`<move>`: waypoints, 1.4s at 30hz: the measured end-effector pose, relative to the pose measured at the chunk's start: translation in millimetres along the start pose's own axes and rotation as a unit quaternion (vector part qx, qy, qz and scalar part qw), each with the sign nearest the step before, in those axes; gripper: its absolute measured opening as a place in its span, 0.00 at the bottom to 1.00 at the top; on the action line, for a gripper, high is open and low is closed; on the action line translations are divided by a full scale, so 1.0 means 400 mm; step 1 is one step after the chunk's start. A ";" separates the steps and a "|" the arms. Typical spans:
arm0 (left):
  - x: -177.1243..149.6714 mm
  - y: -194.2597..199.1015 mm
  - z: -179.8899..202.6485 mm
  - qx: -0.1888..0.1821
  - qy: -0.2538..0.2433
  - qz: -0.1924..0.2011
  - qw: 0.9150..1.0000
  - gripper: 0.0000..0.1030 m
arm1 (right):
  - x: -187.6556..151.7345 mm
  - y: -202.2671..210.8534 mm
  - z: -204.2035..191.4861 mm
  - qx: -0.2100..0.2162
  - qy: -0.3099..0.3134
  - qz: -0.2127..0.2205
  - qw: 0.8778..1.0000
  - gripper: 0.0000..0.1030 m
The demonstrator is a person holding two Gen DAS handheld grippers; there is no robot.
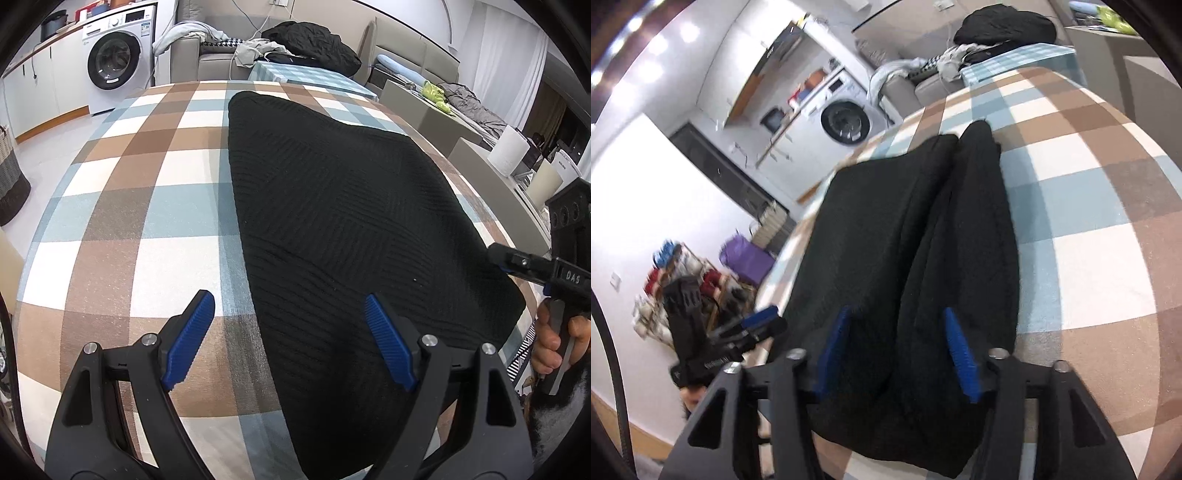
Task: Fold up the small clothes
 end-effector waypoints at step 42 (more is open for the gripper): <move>0.044 0.006 -0.023 -0.027 0.030 0.011 0.999 0.79 | 0.292 -0.063 0.012 -0.059 0.080 0.055 0.994 0.10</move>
Point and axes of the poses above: each gripper's, at about its wrist camera, not at the fingertips, and y roughly against the way its jaws point, z to its right, x to its top, the point moved 8 cm from there along -y, roughly the way its jaws point, and after that the axes turned 6 degrees about x, right-handed, at the moved point
